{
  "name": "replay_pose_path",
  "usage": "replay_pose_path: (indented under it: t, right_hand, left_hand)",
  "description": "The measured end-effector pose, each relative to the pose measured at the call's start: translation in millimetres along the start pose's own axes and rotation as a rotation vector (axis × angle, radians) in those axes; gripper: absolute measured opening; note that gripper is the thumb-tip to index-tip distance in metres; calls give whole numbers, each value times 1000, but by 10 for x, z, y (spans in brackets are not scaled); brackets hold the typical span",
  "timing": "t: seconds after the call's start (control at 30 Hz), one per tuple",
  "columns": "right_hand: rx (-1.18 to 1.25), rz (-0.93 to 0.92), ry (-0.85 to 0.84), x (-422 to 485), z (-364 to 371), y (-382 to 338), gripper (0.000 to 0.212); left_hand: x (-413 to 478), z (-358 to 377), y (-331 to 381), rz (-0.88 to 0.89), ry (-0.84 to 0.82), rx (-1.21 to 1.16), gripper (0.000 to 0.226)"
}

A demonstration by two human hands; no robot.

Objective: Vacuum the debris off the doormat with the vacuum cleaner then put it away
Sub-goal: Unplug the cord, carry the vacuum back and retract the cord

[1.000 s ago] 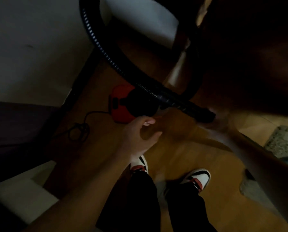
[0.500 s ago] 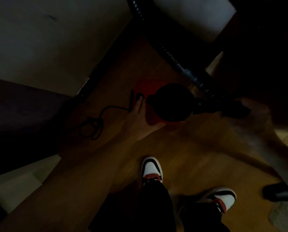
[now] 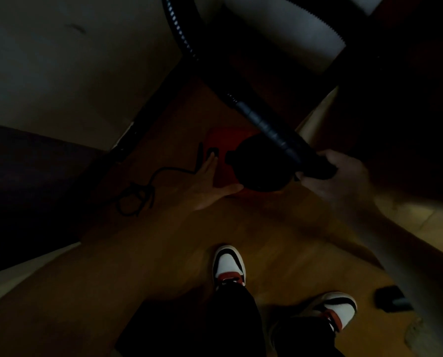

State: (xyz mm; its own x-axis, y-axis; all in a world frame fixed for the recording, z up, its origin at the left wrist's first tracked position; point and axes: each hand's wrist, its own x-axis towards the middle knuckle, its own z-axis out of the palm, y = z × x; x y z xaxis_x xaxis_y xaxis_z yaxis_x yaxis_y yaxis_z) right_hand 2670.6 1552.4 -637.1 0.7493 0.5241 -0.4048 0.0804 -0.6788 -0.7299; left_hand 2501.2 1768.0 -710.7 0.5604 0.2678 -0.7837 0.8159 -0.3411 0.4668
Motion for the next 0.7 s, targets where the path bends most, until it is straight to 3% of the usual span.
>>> replay_pose_path:
  t: [0.23,0.37,0.53,0.7]
  right_hand:
    - [-5,-128,11,-152,149,-343,33]
    - [1,-194,10,-212,185,-577,21]
    - [104,-292,-26,-297,133,-1081,24]
    - [205,-400,-46,-436,159,-1551,25]
  left_hand:
    - [-333,-63,329,104,118,-204,116]
    - [-706,-210,489,244,216,-314,109]
    - [-1341,-536,632,257,489,-320,93]
    - [-1937,-715,652,251,839,-126,82]
